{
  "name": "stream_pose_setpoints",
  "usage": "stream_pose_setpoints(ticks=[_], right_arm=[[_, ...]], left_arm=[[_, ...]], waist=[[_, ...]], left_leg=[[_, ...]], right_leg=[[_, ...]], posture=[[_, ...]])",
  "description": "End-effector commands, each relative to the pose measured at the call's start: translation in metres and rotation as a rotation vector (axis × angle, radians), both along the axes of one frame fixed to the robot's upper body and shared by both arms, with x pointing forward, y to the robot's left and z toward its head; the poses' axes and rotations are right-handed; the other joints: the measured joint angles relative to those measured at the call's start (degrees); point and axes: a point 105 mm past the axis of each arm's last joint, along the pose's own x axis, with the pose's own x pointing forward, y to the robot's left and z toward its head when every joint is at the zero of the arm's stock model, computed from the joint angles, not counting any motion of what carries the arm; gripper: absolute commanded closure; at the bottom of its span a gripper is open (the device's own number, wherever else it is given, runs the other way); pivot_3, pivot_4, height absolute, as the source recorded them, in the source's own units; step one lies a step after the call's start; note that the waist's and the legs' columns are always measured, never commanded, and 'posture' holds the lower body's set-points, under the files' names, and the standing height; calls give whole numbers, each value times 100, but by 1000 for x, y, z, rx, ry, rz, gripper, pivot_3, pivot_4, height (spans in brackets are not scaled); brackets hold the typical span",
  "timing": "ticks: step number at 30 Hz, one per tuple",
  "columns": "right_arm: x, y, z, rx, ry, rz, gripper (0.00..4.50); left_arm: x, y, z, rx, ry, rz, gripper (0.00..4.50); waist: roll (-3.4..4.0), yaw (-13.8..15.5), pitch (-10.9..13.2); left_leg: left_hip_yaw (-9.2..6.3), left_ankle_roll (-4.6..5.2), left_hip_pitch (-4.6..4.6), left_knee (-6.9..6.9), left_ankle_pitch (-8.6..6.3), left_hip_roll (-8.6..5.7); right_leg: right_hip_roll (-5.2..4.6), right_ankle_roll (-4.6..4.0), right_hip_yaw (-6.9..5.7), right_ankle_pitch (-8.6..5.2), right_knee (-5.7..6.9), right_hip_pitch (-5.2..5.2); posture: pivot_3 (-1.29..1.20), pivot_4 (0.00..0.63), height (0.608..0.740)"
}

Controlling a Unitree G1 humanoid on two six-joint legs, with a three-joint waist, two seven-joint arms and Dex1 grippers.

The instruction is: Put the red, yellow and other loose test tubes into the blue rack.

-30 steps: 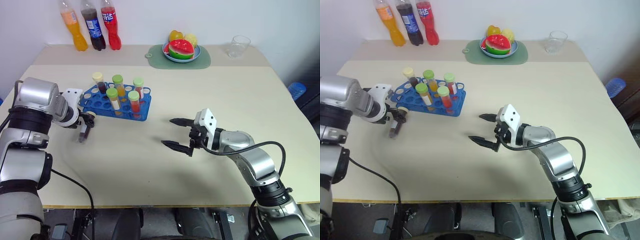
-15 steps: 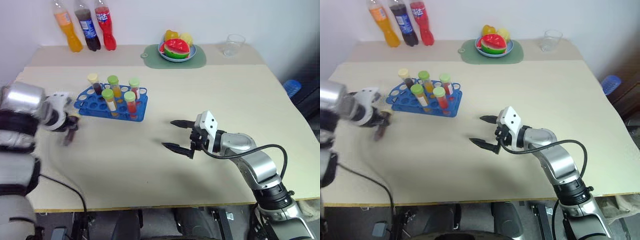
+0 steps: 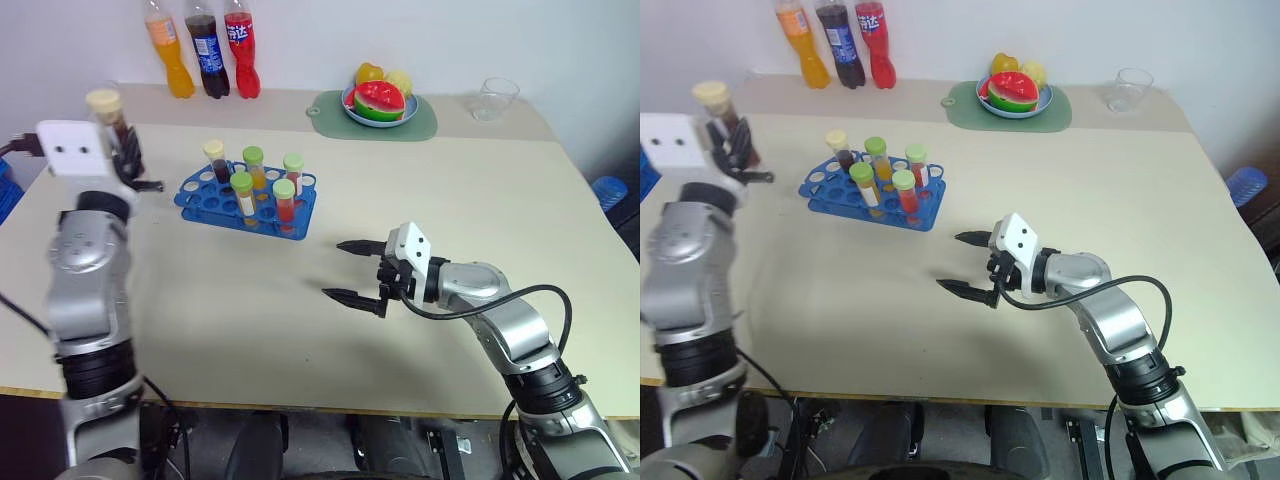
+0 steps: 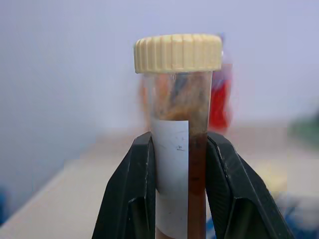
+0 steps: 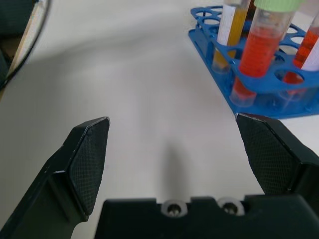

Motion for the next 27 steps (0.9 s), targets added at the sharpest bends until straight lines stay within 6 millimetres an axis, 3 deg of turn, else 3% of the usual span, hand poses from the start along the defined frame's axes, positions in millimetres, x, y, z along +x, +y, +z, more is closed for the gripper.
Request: stream_pose_setpoints(ticks=[1, 6, 16, 27], right_arm=[[-1, 3, 9, 10, -49, 17, 0], [-1, -1, 10, 12, -54, -10, 0], [-1, -7, 12, 10, -61, -45, 0], [0, -8, 13, 6, -66, -47, 0]], left_arm=[[5, -15, -2, 45, -124, 12, 3743], [21, -24, -27, -23, -119, -19, 3743], [43, -26, -75, -19, 53, -12, 3743], [51, -29, -93, -48, 108, -25, 3743]], waist=[[0, -38, 0], [1, -54, 0], [1, -36, 0], [1, -31, 0]], left_leg=[[-1, 0, 0, 1, 0, 0], [-2, 6, 2, 1, -3, 4], [-2, 10, 0, 3, -5, 2], [-2, 10, 2, 3, -5, 2]], right_leg=[[2, 0, 0, 0, 1, 0], [9, 0, 2, 0, 4, -1], [10, 0, 1, 0, 3, -1], [11, 0, 1, 0, 3, -1]], posture=[[0, 150, 734], [0, 150, 734], [0, 150, 734], [0, 150, 734]])
